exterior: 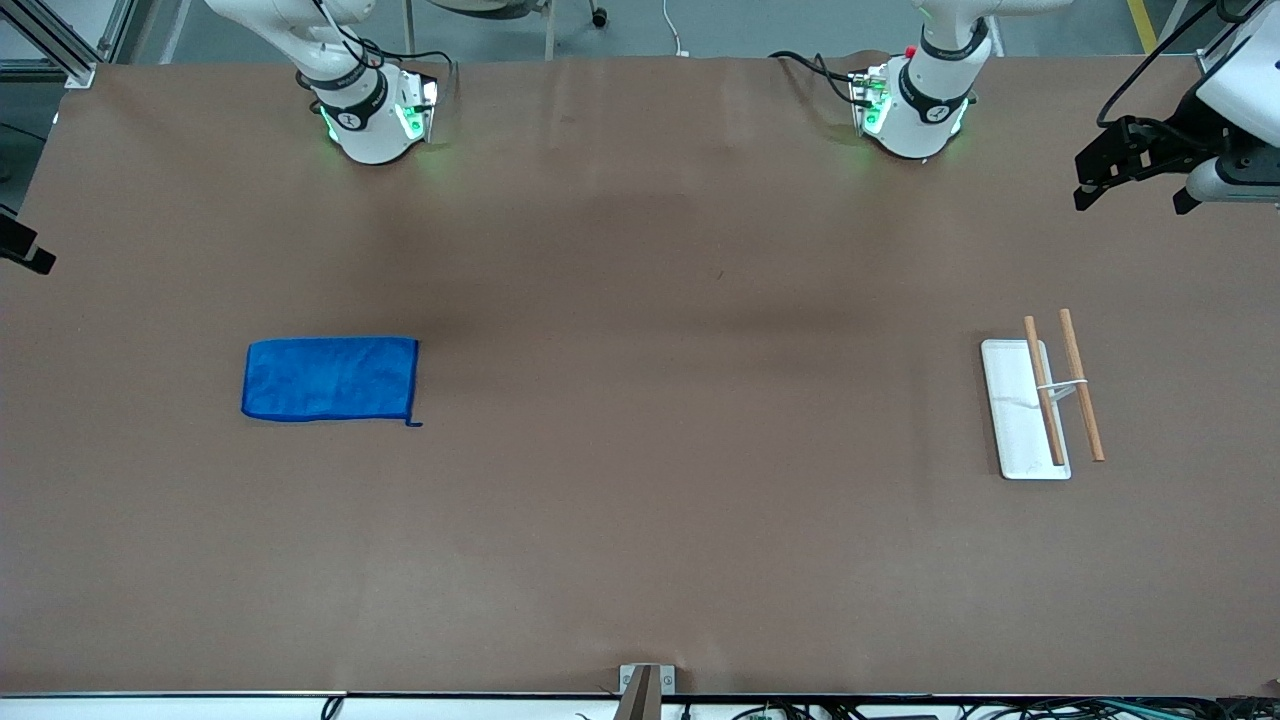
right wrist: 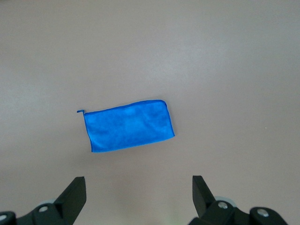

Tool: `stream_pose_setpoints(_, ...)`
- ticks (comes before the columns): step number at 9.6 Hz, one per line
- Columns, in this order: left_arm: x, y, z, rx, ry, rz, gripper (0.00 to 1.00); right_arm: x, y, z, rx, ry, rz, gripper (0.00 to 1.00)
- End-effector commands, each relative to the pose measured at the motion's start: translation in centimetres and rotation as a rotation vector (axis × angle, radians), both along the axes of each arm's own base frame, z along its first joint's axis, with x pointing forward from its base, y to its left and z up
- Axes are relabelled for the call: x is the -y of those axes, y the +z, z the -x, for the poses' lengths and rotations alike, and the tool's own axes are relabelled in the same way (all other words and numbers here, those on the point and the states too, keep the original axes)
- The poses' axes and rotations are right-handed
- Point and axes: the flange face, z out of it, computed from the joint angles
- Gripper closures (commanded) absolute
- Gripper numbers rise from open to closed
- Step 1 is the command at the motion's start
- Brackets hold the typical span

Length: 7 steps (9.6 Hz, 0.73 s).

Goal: Right arm passes towel to left arm to hang

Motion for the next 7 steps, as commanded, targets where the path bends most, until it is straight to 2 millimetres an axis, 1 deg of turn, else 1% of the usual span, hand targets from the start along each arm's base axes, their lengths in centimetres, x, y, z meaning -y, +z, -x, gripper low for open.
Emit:
stream_pose_setpoints(1,-0.1,-1.2,-0.6,-0.036,-0.006,-0.007,0.00,0.2,0.2,0.2,0.000,0.002,0.009,0.00)
stream_pose_setpoints(3,-0.2,-1.1,-0.5,-0.034,-0.006,-0.010,0.00,0.3,0.3,0.2,0.000,0.011,0.010,0.00)
stream_pose_setpoints(4,-0.3,-1.2,-0.6,-0.037,-0.006,-0.011,0.00,0.3,-0.4,-0.3,-0.013,0.011,0.009,0.00)
stream_pose_setpoints(5,-0.3,-1.1,-0.5,-0.035,-0.004,-0.014,0.00,-0.3,-1.1,-0.6,-0.025,0.023,0.005,0.00)
stream_pose_setpoints(6,-0.4,-1.1,-0.5,-0.035,-0.004,-0.016,0.00,-1.9,-3.2,-1.6,-0.066,0.051,-0.004,0.00)
stream_pose_setpoints(7,-0.5,-1.1,-0.5,-0.035,-0.002,-0.016,0.00,-3.3,-5.9,-2.6,-0.100,0.077,-0.007,0.00)
